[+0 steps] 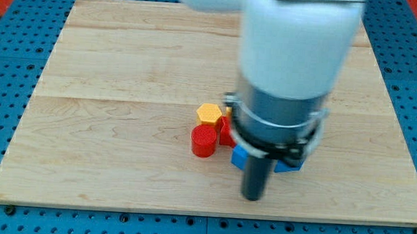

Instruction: Move the red circle away from blue cube

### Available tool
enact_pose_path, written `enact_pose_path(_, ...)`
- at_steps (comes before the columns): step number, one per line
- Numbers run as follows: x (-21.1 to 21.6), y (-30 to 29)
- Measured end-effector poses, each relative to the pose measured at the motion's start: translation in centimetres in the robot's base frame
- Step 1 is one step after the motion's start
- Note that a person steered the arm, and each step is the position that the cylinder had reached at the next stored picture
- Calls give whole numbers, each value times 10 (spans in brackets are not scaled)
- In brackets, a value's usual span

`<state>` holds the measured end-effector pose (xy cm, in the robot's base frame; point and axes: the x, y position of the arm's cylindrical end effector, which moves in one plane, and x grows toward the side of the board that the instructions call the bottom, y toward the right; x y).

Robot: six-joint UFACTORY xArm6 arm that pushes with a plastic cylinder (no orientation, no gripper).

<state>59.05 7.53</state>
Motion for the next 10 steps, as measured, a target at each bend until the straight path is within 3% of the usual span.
enact_pose_path(3, -63, 3)
enact_pose_path(4, -77, -38)
enact_pose_path(5, -76, -95)
enact_pose_path(7, -76, -146)
enact_pose_path(10, -57, -151)
